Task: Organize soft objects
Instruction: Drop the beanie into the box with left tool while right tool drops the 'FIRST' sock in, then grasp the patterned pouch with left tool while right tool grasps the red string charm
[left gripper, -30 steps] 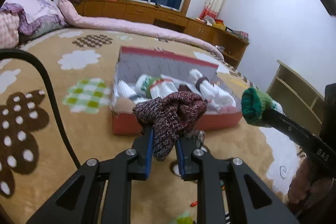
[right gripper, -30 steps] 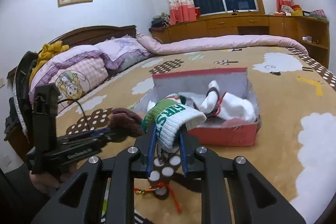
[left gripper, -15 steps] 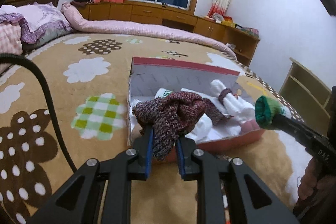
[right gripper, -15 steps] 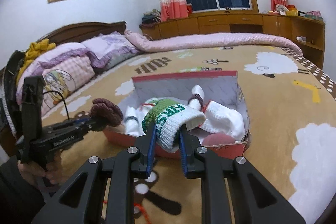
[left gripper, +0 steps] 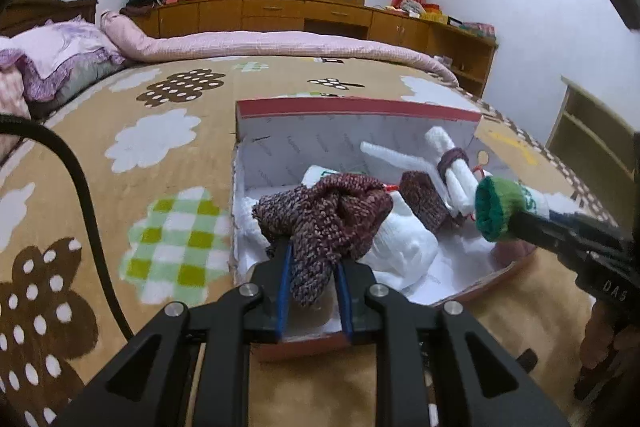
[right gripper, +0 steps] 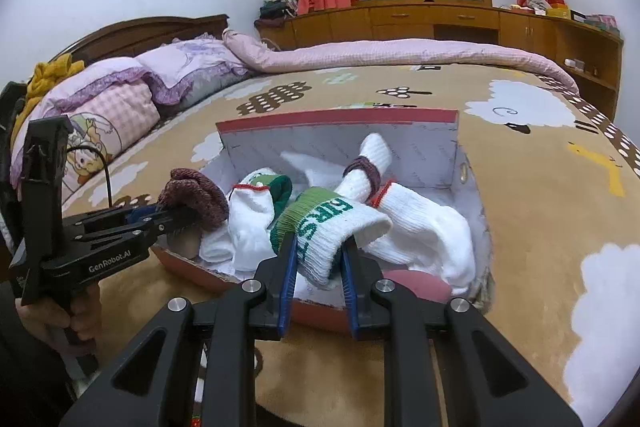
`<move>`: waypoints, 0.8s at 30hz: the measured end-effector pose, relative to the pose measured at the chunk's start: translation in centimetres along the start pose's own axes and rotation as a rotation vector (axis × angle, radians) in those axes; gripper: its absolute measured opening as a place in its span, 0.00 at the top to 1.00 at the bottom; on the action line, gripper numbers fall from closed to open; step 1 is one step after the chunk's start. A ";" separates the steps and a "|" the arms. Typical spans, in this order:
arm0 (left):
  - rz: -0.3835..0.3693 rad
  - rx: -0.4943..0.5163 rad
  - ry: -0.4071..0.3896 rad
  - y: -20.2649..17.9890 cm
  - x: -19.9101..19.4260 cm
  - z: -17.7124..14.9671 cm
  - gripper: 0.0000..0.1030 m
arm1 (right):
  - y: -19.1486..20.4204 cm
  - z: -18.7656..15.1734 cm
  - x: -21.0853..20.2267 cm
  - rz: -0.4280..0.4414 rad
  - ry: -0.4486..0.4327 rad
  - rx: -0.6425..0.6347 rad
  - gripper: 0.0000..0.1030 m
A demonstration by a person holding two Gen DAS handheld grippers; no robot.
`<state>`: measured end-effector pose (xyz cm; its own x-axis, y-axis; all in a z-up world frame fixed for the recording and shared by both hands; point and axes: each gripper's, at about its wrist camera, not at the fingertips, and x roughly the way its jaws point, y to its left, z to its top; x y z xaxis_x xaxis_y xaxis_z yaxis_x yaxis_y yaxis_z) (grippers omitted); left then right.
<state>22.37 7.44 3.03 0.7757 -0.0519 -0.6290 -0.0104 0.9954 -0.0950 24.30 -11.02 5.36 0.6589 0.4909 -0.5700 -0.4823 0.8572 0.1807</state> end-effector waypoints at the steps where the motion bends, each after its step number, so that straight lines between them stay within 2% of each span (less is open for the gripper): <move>1: 0.002 0.009 0.002 -0.1 0.2 -0.1 0.81 | 0.0 0.0 0.1 0.000 0.004 -0.002 0.79; 6: 0.021 0.047 0.015 -0.5 1.2 -0.5 0.80 | 0.0 -0.6 1.5 -0.013 0.061 -0.010 0.78; 8: 0.019 0.053 0.002 -0.7 1.1 -0.7 0.73 | 0.3 -0.7 1.4 -0.019 0.054 -0.023 0.73; 10: -0.029 0.023 -0.031 -0.5 0.5 -0.7 0.47 | 0.7 -0.7 1.1 -0.050 0.054 -0.051 0.67; 12: -0.058 -0.013 -0.040 -0.1 0.1 -0.6 0.34 | 0.9 -0.9 0.5 -0.073 0.026 -0.066 0.55; 15: -0.088 -0.066 -0.085 0.6 -1.2 -0.3 0.32 | 1.0 -1.0 -0.6 -0.076 -0.016 -0.067 0.47; 18: -0.096 -0.072 -0.116 0.6 -2.7 0.1 0.32 | 1.0 -1.1 -2.0 -0.089 -0.058 -0.059 0.43; 24: -0.143 -0.097 -0.083 -0.3 -4.4 -1.1 0.32 | 1.9 -2.3 -3.9 -0.038 -0.064 -0.029 0.43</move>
<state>18.26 7.31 4.94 0.8230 -0.1815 -0.5383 0.0460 0.9658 -0.2552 19.53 -11.69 6.06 0.7124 0.4675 -0.5234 -0.4718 0.8712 0.1360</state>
